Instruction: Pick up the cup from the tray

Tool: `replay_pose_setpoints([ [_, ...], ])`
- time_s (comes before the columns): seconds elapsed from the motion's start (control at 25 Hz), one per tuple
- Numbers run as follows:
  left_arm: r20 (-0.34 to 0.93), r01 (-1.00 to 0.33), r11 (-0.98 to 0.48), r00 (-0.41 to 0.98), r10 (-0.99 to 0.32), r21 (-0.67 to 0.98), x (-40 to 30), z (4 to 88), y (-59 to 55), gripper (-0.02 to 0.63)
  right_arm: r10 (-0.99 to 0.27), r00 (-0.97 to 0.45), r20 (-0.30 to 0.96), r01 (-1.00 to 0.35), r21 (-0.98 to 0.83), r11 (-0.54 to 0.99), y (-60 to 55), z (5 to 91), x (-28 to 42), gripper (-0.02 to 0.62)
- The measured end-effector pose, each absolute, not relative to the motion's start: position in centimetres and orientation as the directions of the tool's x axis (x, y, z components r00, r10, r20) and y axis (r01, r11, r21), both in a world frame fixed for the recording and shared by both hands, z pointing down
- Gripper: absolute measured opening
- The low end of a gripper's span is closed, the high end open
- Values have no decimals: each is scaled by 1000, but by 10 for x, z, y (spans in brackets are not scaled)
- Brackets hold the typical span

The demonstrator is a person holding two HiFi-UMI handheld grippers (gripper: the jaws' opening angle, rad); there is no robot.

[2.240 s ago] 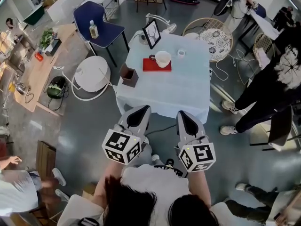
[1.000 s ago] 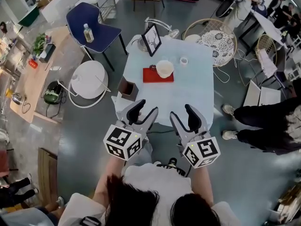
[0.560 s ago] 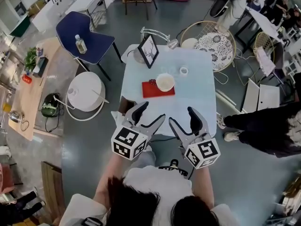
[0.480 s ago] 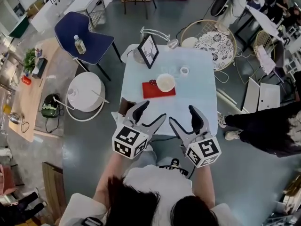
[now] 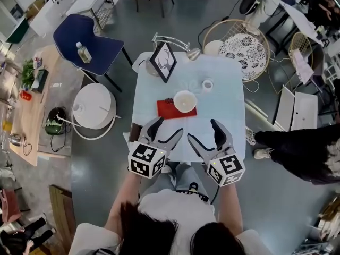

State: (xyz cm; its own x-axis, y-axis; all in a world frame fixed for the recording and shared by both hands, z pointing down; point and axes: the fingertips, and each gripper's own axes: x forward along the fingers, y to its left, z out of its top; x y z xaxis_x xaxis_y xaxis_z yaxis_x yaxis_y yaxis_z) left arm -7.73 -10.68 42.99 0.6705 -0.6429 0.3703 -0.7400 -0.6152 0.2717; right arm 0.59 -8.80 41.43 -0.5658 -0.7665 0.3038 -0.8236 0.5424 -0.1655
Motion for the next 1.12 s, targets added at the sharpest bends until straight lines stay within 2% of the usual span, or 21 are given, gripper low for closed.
replay_pose_setpoints([
  [0.76,589,-783,-611,550,-592,117,-60,560,-173,316,-631,-633,448,-750,-151,644,-161,529,16,457],
  [1.12,625,-772,-631,530,-573,76,-58,607,-194,315,-580,-653,488,-713,-137,687,-188,583,9,460],
])
